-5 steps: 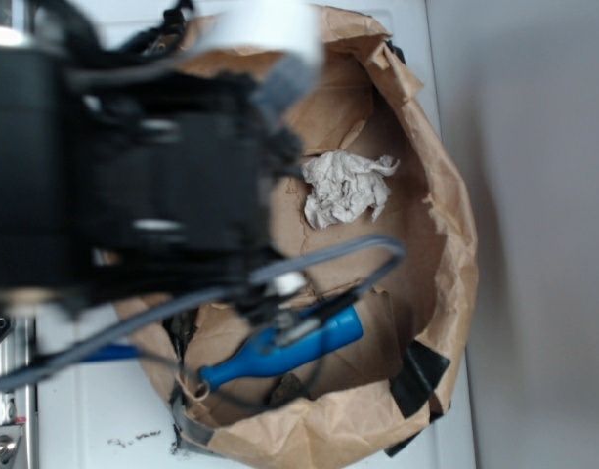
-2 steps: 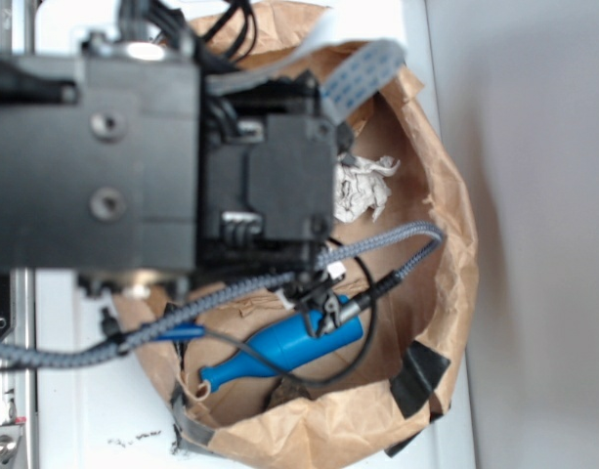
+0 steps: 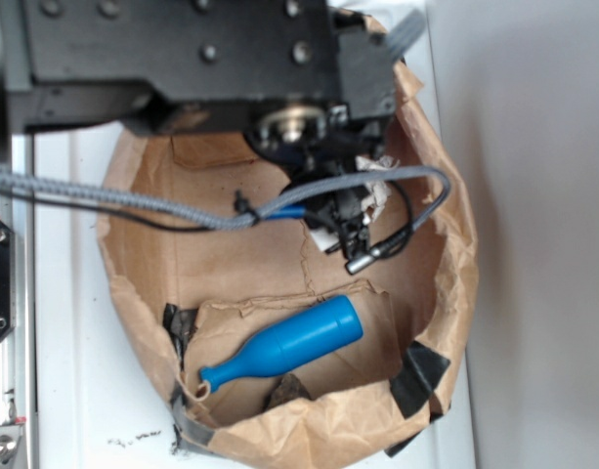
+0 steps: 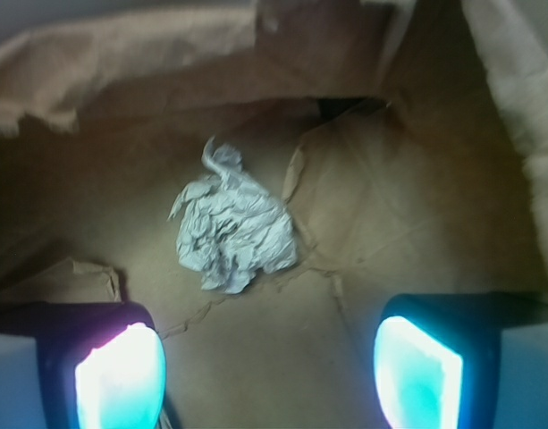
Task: Grab the white paper.
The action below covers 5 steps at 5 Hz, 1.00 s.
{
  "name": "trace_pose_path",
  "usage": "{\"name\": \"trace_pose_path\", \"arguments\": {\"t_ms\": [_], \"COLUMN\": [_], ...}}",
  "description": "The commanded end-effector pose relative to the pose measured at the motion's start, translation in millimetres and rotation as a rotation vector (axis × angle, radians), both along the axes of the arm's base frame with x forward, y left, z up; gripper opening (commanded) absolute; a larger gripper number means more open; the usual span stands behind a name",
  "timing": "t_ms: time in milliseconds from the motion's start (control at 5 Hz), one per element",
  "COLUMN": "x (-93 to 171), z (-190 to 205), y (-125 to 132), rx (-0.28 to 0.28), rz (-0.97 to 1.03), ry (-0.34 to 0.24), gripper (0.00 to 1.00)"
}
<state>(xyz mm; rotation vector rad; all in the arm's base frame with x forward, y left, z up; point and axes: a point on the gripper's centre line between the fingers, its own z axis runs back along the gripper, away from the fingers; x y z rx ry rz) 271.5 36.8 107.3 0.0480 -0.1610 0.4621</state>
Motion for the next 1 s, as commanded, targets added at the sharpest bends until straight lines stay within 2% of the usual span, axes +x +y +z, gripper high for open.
{"name": "trace_pose_path", "arguments": {"t_ms": [0, 200, 600, 800], "x": [12.9, 19.7, 25.0, 23.0], "z": [-21.9, -31.5, -53.6, -57.2], "y": [7.4, -0.2, -22.4, -27.0], "rx": [0.014, 0.014, 0.0, 0.022], "rz": [-0.032, -0.048, -0.083, -0.084], "ry": [-0.01, 0.003, -0.013, -0.014], "gripper": [1.0, 1.0, 1.0, 0.0]}}
